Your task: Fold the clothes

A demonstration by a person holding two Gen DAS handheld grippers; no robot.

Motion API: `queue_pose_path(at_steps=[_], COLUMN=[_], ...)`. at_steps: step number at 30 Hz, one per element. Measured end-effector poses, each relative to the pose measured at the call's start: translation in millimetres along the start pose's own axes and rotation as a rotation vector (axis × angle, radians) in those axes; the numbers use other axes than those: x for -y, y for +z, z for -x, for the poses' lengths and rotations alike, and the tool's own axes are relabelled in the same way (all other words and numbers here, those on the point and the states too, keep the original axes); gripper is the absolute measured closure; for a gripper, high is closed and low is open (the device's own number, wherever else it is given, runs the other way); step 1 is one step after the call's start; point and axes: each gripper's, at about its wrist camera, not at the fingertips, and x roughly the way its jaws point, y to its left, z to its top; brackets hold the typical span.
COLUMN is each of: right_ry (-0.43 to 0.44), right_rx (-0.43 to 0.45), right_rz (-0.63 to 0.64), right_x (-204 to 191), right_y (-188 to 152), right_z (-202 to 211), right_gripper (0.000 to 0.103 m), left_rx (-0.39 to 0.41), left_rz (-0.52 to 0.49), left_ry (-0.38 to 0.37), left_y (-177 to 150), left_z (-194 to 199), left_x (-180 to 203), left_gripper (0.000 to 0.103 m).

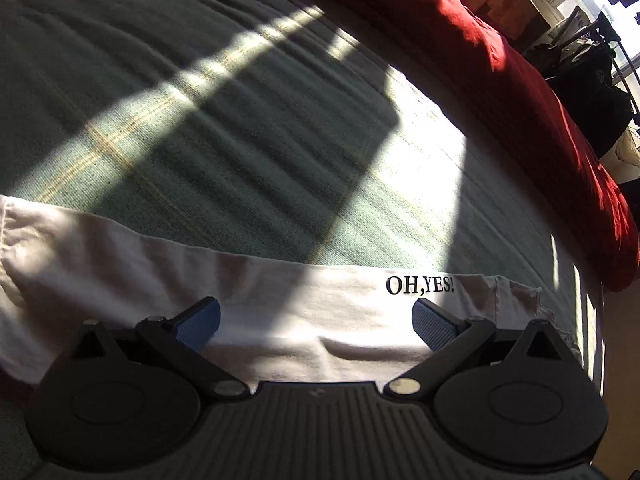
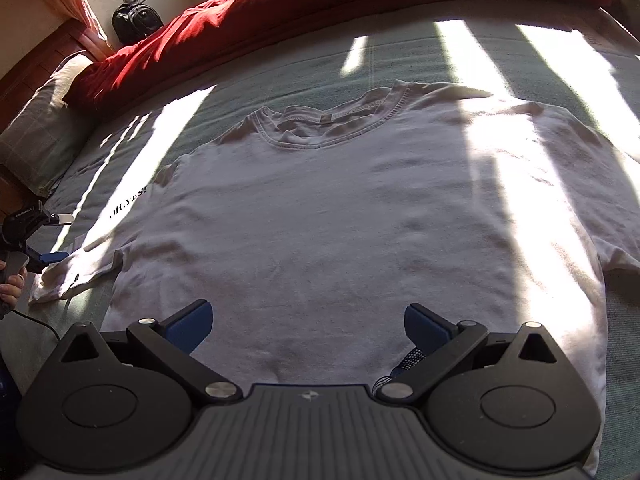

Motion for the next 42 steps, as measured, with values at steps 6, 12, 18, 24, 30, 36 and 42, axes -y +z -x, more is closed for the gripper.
queue_pose_path(at_steps=[6,12,18,24,30,36,42], right_ry=[0.017,0.010,0.015,0.019,0.010,0.017,0.025], right_rx=[-0.002,0.000,-0.007,-0.038,-0.056,-0.074,-0.087], right_rz=[-0.004,0.069,0.057,0.072,0.065,0.081,0.095], right_x=[-11.6,-26.9,-28.9,-33.8,-35.0,-44.3,-52.7], right_y=[-1.5,-1.5,0.0,-2.1,1.7,1.8,2.4], right_z=[-1.3,7.5,-0.5,-13.9,-27.6,-36.6,-42.2], right_gripper=[0.000,0.000,0.000,0.000,0.000,0.000,0.000], left_rx=[-0.044,-0.010,0.043,-0.087,-0.105,-0.118,-0.015], left_rz=[-0.049,-0.013,-0.255,-0.382,-0.629,-0.684,-0.626], left_ry=[0.003,-0.020,0.211,0.261,0.315,0.248,0.360], left_y=[-30.8,-12.0,25.0,26.8,20.9,16.3,26.3], left_z=[-3.5,21.0,13.9,-17.7,-32.7,-34.7,-35.9], left_x=[-8.0,-11.2,15.5,13.2,26.1,26.1,24.2], left_gripper=[0.002,0.002,0.009,0.042,0.040,0.077,0.103])
